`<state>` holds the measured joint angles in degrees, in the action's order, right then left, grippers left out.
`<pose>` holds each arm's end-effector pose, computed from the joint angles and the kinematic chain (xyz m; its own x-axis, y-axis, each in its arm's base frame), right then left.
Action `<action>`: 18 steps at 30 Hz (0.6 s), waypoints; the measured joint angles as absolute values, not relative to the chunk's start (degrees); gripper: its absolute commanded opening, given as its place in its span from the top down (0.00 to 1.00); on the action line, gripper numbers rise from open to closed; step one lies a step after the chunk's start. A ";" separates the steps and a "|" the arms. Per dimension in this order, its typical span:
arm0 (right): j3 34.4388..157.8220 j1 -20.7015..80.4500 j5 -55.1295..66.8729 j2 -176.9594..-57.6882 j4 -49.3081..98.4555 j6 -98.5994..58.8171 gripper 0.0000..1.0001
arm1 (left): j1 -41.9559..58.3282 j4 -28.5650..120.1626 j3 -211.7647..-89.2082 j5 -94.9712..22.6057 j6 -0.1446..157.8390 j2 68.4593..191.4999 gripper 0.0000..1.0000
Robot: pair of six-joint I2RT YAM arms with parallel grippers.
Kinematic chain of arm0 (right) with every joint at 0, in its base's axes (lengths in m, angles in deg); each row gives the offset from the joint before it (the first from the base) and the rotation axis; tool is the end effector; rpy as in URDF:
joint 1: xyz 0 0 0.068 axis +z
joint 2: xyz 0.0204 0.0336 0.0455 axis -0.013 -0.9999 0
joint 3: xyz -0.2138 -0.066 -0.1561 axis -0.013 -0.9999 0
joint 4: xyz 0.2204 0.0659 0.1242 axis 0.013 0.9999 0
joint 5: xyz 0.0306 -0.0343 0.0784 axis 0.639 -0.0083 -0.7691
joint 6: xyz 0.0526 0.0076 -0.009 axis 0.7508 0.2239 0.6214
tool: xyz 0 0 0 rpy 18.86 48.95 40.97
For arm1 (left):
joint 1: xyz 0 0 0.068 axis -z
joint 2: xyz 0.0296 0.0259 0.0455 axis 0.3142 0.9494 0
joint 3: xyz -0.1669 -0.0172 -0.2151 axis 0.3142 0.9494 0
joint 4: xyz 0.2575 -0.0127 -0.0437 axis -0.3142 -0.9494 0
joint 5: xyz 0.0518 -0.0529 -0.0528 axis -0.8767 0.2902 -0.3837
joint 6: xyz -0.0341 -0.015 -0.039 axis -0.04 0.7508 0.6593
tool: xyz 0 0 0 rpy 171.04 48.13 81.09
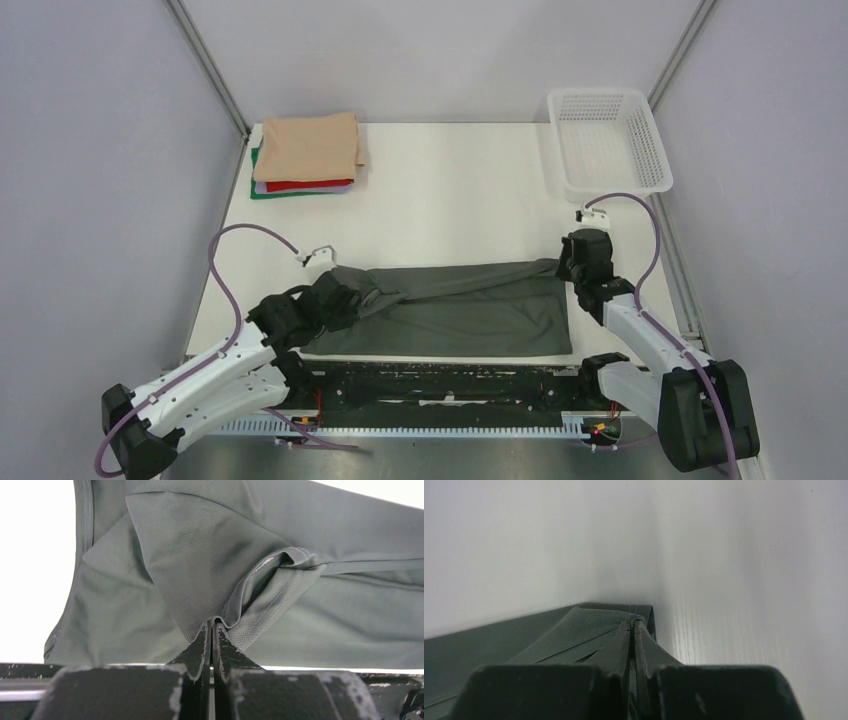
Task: Fold and stack the t-shirts
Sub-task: Fold the other side of the tshirt into a rectangle
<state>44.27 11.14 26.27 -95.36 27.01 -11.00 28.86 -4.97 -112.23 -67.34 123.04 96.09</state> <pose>0.2022 0.0290 0.1798 -0.5893 0.1603 -0.7918 0.1598 0.9839 0.0802 0.1002 -0.0877 0.2268 -0.7552 -0.3057 -0.5799 -0.1700 0.9457 -0.2772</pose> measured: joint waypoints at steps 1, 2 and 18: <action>44.00 11.14 26.27 -95.05 27.11 -11.07 0.95 | 29.39 -6.02 -112.12 -67.01 123.95 96.09 0.92; 43.63 11.14 26.22 -94.70 27.16 -11.09 0.94 | 29.76 -6.91 -111.99 -66.77 124.72 96.03 0.88; 37.07 11.14 25.26 -78.09 42.41 -7.44 0.02 | 30.48 -12.29 -111.40 -65.00 127.58 94.30 0.00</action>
